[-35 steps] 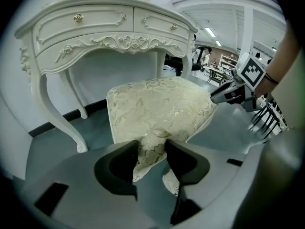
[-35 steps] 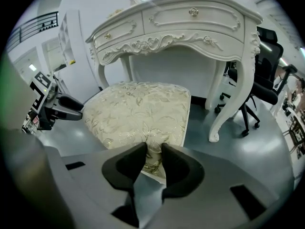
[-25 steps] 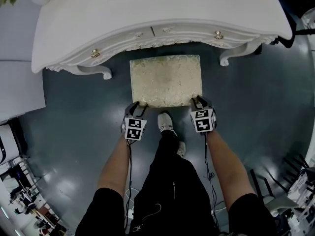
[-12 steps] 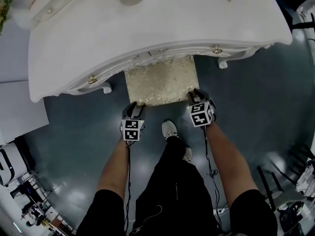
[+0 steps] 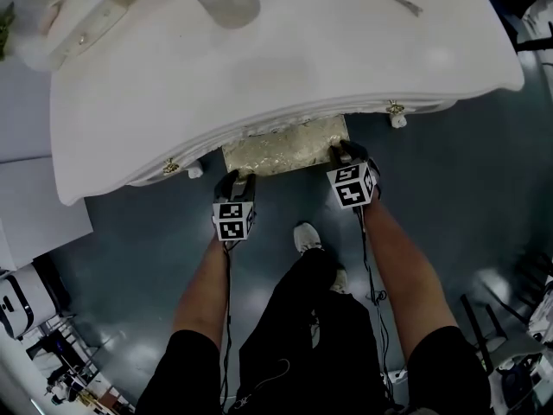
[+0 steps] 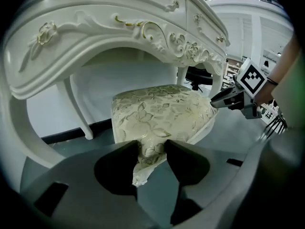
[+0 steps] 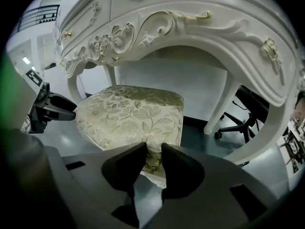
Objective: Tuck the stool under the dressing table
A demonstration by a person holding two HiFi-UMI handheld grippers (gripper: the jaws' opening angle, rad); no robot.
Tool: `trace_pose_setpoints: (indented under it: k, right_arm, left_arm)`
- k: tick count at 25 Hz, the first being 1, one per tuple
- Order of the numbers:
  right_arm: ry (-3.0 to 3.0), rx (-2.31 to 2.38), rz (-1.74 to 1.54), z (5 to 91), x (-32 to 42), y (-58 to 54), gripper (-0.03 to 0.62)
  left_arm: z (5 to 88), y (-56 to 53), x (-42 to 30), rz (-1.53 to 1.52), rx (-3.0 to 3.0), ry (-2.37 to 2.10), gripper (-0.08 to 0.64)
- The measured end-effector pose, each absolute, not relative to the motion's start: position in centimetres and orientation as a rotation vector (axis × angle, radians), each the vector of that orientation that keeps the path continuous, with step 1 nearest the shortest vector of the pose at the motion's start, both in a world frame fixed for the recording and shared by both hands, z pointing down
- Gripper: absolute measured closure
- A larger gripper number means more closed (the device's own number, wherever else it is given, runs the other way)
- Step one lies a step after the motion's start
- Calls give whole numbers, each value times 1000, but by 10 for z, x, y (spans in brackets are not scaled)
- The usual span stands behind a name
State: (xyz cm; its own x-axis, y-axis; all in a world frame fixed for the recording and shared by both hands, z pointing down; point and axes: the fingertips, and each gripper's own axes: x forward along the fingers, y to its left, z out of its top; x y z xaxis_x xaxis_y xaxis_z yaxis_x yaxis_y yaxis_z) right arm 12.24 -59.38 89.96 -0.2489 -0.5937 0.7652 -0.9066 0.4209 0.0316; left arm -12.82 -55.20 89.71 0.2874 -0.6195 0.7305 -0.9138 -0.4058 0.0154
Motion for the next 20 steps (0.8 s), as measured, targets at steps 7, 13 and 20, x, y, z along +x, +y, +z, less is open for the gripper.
trace_pose_setpoints:
  k: [7,13,20]
  right_arm:
    - [-1940,1304,559,892,123,-608,466]
    - [-2036,1389,561,850,128,-598,459]
    - [-2151,1594,435,702,128,-519,578]
  left_arm:
    - [892,-566,-132,901,2136,-1386,353]
    - [863,-552,-121,823,2164,-1400,360]
    - [712,-495,-92,613,2233,-1583,519]
